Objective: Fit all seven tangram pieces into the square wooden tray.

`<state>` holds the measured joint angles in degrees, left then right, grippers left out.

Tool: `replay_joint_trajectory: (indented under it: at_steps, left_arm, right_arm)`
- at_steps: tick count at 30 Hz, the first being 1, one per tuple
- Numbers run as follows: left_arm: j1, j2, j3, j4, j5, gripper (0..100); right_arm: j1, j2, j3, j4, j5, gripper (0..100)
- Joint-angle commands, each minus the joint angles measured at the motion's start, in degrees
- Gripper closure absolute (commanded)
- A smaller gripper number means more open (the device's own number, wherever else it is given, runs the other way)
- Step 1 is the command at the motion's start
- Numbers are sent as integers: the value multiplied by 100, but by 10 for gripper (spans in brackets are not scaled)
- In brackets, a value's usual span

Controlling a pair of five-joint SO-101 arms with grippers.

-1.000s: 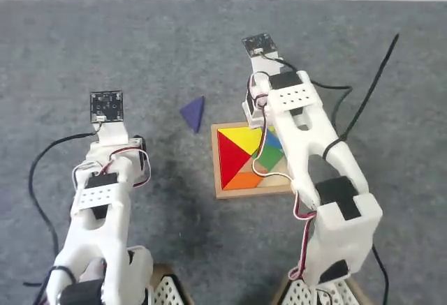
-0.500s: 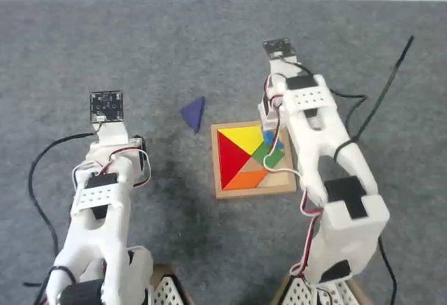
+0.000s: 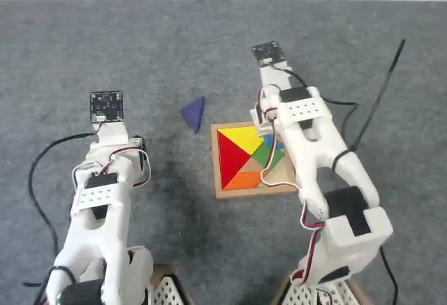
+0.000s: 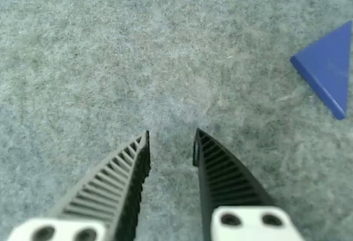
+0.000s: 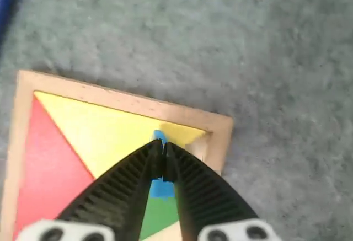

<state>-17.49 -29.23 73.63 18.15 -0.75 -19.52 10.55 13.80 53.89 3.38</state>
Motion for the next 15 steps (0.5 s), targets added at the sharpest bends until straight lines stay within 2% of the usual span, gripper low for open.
replay_joint_trajectory:
  at_steps: [1, 8, 15]
  left_arm:
    - [26, 9, -66, -123, -70, 877]
    - [26, 9, -66, -123, -70, 877]
    - [26, 9, -66, -123, -70, 877]
  right_arm:
    - [-215, -374, -44, -136, 246, 991]
    - [-189, -4, -88, -154, 316, 991]
    - [127, 286, -88, -338, 334, 991]
